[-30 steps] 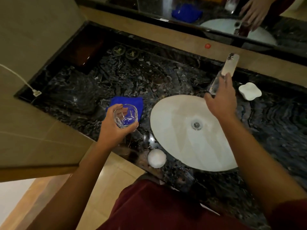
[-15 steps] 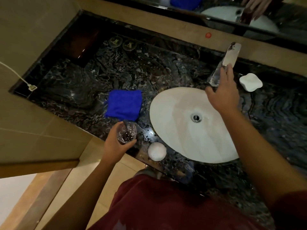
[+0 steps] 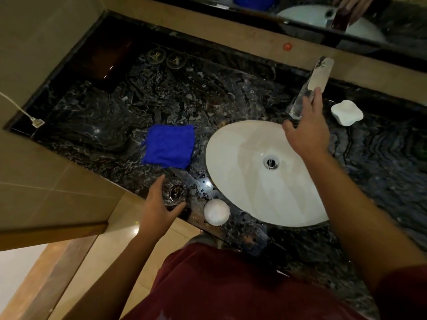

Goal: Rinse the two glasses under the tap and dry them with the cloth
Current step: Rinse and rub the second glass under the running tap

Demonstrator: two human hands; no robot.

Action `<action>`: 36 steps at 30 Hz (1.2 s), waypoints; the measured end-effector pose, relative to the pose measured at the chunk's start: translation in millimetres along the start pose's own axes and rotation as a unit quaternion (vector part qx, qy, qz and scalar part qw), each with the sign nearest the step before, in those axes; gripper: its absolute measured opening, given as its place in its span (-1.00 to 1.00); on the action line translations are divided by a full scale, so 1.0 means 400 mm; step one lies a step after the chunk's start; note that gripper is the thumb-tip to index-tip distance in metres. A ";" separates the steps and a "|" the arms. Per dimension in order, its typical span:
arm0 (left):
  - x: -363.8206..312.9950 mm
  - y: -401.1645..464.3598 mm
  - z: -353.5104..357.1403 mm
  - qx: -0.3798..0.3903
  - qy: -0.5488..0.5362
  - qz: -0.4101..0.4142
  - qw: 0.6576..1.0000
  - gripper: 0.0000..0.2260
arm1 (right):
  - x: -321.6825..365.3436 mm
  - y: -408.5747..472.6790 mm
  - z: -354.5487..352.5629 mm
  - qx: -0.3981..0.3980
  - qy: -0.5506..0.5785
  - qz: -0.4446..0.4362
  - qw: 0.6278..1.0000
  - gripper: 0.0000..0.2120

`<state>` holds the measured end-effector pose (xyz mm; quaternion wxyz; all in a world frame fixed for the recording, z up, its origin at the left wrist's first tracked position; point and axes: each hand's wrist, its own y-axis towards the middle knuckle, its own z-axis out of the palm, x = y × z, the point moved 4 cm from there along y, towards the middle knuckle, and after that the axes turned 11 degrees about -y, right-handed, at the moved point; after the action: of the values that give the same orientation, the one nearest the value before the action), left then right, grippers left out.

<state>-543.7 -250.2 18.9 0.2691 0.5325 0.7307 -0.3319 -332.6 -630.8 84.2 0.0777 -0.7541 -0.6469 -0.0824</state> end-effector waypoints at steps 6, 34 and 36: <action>-0.104 -0.054 0.005 0.027 0.106 0.201 0.974 -0.19 | 0.006 -0.002 0.001 -0.003 0.009 0.008 1.000 -0.27; -0.083 -0.034 0.219 0.228 -0.030 0.171 0.958 -0.27 | 0.410 -0.079 0.251 0.164 -0.008 -0.263 0.951 -0.32; -0.083 -0.034 0.219 0.233 -0.034 0.169 0.957 -0.29 | 0.482 -0.089 0.307 0.184 -0.044 -0.322 0.928 -0.32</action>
<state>-543.8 -340.8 -9.3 0.2149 0.6846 0.5225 -0.4606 -336.0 -412.3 8.2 0.1558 -0.4806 -0.8615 0.0505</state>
